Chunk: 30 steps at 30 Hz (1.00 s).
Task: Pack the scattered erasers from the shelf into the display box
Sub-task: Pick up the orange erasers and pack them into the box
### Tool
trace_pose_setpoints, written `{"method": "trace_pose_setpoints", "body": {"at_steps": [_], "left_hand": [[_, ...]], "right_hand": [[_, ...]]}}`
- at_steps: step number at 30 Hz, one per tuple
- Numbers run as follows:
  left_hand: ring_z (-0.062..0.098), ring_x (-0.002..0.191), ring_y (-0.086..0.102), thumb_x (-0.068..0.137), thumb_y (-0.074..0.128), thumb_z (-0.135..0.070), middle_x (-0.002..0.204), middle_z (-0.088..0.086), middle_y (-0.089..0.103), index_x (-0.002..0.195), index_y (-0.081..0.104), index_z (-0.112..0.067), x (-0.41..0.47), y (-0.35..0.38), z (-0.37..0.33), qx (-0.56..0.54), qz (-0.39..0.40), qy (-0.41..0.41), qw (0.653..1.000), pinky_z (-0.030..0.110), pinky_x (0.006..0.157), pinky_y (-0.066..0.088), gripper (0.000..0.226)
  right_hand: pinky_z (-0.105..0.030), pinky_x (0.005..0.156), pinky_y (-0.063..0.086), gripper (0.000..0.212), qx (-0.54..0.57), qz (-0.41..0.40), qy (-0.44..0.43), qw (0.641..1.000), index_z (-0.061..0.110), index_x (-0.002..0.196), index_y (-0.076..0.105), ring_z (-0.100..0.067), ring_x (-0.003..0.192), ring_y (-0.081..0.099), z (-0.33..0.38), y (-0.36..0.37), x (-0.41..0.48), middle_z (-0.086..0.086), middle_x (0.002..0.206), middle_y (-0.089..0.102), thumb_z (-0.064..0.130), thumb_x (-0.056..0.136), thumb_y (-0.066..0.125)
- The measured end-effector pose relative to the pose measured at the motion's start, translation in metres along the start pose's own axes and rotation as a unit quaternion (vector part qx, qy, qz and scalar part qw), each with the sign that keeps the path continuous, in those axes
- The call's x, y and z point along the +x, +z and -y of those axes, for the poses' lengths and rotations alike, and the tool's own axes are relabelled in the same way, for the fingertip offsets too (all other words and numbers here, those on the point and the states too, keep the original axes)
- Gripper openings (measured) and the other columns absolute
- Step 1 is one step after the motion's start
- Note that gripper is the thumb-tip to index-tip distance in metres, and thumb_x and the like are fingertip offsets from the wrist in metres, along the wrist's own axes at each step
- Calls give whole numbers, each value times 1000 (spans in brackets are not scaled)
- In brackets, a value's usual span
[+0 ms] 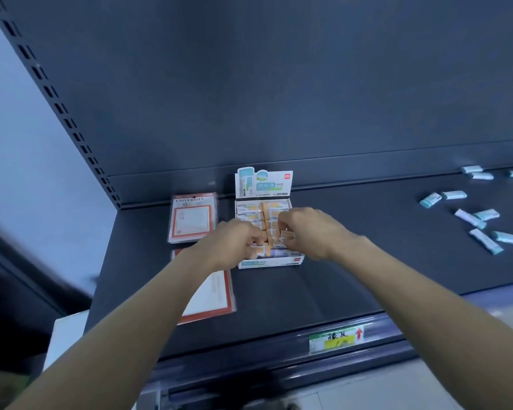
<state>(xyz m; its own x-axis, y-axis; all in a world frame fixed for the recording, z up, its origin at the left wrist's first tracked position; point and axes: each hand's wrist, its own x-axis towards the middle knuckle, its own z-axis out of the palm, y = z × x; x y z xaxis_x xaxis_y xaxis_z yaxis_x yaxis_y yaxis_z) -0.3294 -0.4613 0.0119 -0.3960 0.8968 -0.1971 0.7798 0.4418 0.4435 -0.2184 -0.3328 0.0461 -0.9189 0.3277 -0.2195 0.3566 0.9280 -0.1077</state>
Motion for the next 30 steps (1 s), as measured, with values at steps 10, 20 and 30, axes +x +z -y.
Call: {"method": "trace_pose_setpoints", "body": {"at_steps": [10, 20, 30], "left_hand": [[17, 92, 56, 92, 50, -6, 104, 5, 64, 102, 68, -14, -4, 3, -2, -26, 6, -6, 1000, 29, 84, 45, 22], [23, 93, 54, 86, 61, -8, 101, 4, 58, 90, 67, -20, -2, 11, 1, 27, -37, -26, 999, 31, 78, 45, 14], [18, 93, 49, 89, 54, -9, 101, 5, 63, 94, 67, -16, -9, -4, -2, 43, -67, -32, 996, 31, 78, 44, 15]], "right_hand": [[-33, 67, 39, 16, 4, 33, -28, 999, 14, 103, 54, -29, 88, 53, -5, 1, 0, -9, 107, 59, 12, 89, 47], [-31, 64, 40, 9, -10, 60, -57, 996, 17, 93, 51, -26, 81, 51, -3, 3, 5, -4, 93, 54, 10, 89, 47], [-31, 67, 41, 16, -42, 63, -62, 995, 15, 107, 59, -26, 86, 52, 5, 6, 6, -7, 108, 59, 14, 93, 50]]}}
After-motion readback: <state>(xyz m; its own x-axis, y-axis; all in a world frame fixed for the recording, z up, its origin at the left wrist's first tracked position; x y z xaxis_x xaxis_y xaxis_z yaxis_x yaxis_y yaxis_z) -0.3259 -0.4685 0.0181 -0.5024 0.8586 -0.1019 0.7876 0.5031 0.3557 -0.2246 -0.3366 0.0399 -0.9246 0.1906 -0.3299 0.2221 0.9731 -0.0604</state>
